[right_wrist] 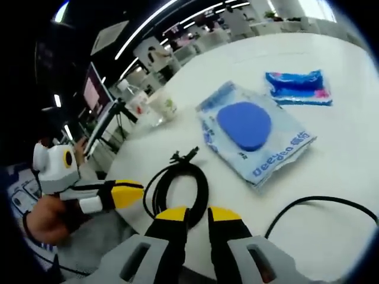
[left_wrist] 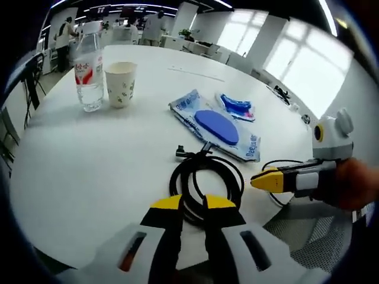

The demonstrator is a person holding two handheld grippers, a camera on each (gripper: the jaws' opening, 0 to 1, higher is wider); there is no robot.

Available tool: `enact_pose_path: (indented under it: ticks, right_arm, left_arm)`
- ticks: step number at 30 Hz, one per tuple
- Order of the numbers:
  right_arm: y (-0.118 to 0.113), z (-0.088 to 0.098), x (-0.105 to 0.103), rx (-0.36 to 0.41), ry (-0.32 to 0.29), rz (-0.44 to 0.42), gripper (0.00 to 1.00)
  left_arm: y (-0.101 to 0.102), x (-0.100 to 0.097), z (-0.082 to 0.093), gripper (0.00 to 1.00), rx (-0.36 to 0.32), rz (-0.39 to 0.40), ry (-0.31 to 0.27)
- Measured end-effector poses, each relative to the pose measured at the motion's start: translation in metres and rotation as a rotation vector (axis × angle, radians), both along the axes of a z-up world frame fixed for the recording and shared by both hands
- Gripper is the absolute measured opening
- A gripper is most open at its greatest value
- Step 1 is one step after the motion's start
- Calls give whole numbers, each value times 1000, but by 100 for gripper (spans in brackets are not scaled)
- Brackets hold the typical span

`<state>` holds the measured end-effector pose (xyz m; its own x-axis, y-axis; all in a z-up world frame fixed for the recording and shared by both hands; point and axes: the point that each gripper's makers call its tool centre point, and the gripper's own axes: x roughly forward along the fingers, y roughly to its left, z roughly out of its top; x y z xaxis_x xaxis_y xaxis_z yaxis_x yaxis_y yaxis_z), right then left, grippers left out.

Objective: Arrange the tabletop items into an orderly group along one side of the table until the central work area is clear of visible clutter.

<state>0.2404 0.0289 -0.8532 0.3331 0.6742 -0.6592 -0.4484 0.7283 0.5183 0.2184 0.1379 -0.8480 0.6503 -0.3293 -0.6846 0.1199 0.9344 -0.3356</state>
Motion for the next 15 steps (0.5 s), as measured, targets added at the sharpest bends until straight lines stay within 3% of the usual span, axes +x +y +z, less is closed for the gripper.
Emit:
enact_pose_path:
  ticks: [7, 12, 15]
  right_arm:
    - [-25, -1, 6, 22, 25, -106, 12]
    - [-48, 4, 19, 46, 23, -227, 12]
    - [-59, 7, 31, 102, 44, -332, 13]
  left_arm:
    - [18, 12, 6, 9, 9, 39, -38]
    - [18, 30, 6, 9, -6, 49, -56]
    - [12, 43, 5, 10, -14, 35, -60]
